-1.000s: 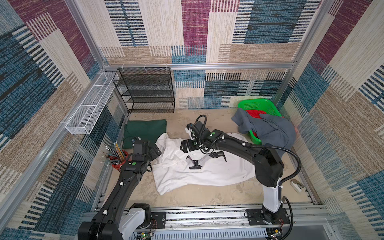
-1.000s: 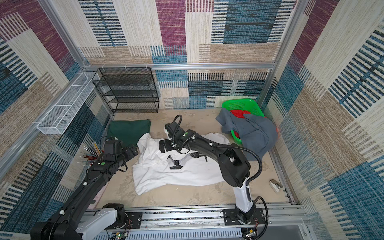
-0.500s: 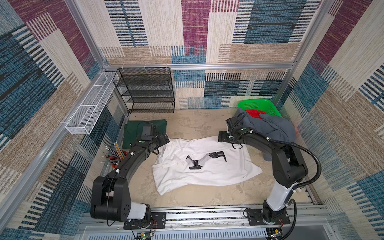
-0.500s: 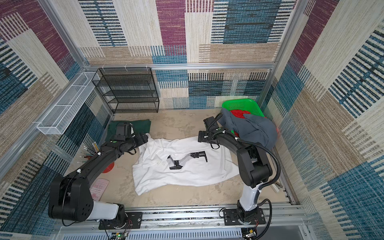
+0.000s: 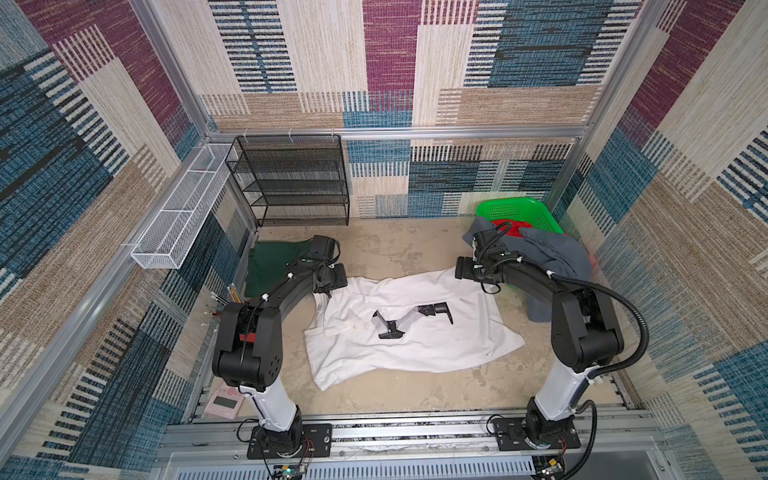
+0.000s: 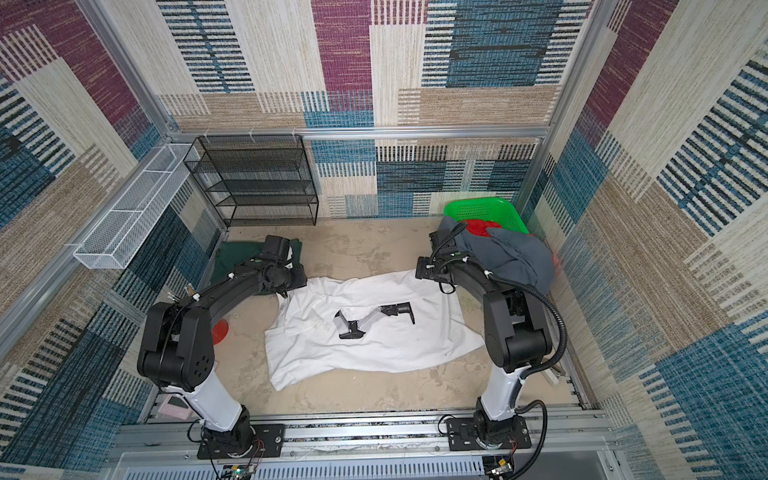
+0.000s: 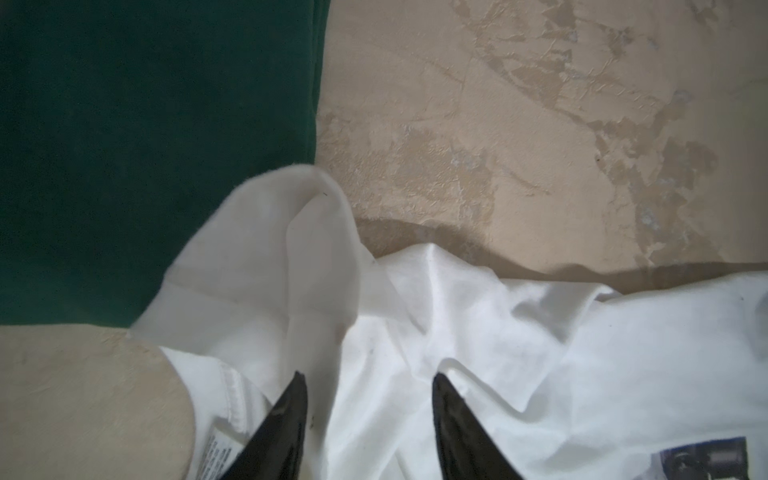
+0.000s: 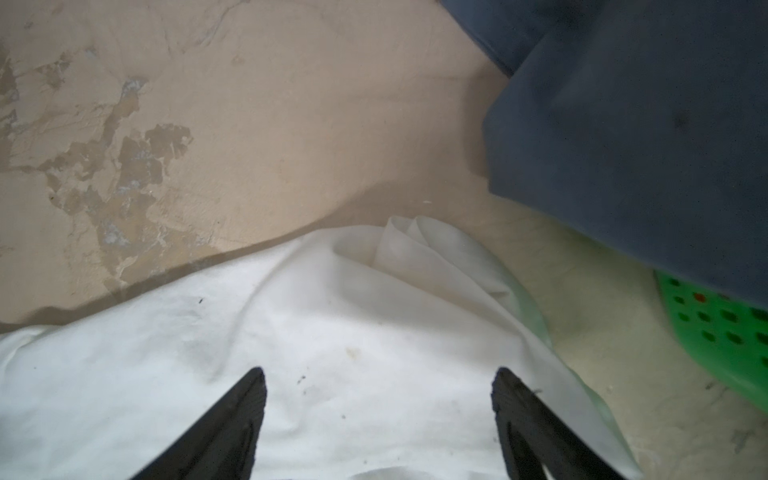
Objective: Fold and stack the t-shirts
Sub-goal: 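Release the collar and move both grippers to the shirt's far corners, then close both grippers on the white shirt's far corners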
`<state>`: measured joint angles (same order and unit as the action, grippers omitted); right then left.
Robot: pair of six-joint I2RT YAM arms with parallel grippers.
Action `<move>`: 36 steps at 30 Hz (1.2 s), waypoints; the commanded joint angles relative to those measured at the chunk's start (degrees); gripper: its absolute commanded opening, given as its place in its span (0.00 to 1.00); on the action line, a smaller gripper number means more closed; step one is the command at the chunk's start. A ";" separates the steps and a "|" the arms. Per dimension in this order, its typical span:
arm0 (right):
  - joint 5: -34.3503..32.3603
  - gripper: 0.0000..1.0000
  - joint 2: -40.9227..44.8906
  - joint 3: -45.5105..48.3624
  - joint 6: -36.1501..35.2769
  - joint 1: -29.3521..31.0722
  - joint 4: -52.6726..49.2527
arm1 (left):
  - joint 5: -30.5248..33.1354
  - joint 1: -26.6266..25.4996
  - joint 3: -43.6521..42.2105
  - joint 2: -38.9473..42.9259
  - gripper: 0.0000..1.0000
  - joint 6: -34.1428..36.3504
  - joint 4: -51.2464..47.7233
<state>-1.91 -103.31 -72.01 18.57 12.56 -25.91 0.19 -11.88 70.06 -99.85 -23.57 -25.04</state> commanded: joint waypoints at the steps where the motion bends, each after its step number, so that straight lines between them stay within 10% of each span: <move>1: 0.39 0.85 -0.82 -0.72 -0.65 -0.33 0.95 | 3.01 0.01 1.54 -1.75 0.51 1.58 -2.55; 9: 0.09 0.84 -2.07 -3.33 -0.99 -1.92 -0.08 | 4.41 0.45 0.78 -2.28 0.00 0.40 -3.14; 36: -5.42 0.78 -10.78 -10.23 -2.37 -2.00 -1.48 | 0.61 9.07 -10.72 8.08 0.00 -6.84 6.28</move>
<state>-6.22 -113.03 -81.25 17.23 10.48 -27.94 1.17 -2.85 59.40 -92.42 -29.78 -19.57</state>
